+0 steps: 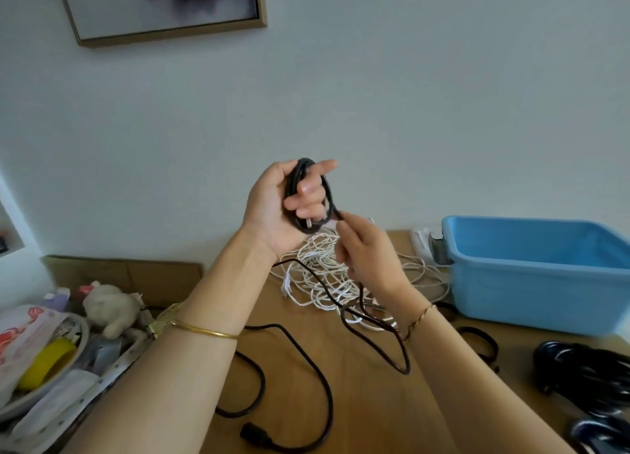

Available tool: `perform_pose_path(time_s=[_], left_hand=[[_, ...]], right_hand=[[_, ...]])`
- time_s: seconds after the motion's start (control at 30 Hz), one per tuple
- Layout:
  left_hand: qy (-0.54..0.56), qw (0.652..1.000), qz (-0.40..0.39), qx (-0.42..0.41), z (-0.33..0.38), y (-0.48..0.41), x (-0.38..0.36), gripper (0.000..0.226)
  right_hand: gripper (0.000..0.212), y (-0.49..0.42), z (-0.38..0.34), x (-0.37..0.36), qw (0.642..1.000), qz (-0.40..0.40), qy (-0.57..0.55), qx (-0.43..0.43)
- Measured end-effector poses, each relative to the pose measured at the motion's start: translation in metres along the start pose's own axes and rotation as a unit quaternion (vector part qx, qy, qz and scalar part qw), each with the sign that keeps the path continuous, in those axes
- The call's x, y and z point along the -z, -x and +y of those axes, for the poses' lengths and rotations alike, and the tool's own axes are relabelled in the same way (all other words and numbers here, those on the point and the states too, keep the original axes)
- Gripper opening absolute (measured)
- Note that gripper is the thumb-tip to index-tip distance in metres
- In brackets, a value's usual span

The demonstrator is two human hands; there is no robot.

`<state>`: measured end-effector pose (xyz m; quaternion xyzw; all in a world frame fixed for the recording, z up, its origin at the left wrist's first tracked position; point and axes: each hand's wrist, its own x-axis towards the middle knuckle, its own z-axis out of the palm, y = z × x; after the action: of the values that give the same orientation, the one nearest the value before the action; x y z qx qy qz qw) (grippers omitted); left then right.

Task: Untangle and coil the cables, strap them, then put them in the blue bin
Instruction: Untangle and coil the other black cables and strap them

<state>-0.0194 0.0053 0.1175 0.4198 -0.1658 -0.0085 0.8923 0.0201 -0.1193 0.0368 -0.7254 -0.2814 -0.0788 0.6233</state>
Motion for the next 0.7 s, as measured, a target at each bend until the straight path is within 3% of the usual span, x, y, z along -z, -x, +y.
perform_pose_path(time_s=[0.13,0.23,0.3,0.37,0.5,0.53,0.57,0.6,0.63,0.7], left_hand=[[-0.009,0.994,0.075,-0.083,0.009,-0.014,0.005,0.029],[-0.187,0.968,0.126,-0.107,0.001,-0.021,0.015,0.028],[-0.390,0.893,0.180,-0.134,-0.002,-0.019,0.023,0.027],[-0.578,0.776,0.197,-0.158,0.000,-0.016,0.031,0.026],[-0.783,0.598,0.147,-0.090,0.004,-0.010,0.032,0.030],[-0.815,0.562,0.126,-0.056,0.003,-0.010,0.029,0.027],[-0.829,0.549,0.105,-0.027,0.002,-0.009,0.024,0.026],[-0.825,0.560,0.082,-0.004,0.001,-0.008,0.021,0.025],[-0.796,0.602,0.060,0.013,0.002,-0.006,0.016,0.026],[-0.693,0.718,0.030,0.050,0.007,0.000,0.009,0.026]], right_hand=[[0.024,0.018,-0.010,-0.012,0.982,-0.127,0.141,-0.017],[0.020,0.025,-0.028,-0.008,0.967,-0.187,0.172,-0.011],[0.019,0.025,-0.044,0.001,0.959,-0.198,0.204,0.013],[0.019,0.021,-0.055,0.011,0.948,-0.179,0.259,0.053],[0.013,0.004,-0.060,0.029,0.928,-0.071,0.343,0.127],[0.013,-0.002,-0.060,0.033,0.926,-0.039,0.348,0.139],[0.013,-0.008,-0.058,0.037,0.926,-0.011,0.347,0.146],[0.012,-0.015,-0.056,0.040,0.924,0.012,0.348,0.155],[0.013,-0.021,-0.052,0.044,0.920,0.033,0.350,0.174],[0.017,-0.029,-0.042,0.049,0.911,0.072,0.335,0.229]])
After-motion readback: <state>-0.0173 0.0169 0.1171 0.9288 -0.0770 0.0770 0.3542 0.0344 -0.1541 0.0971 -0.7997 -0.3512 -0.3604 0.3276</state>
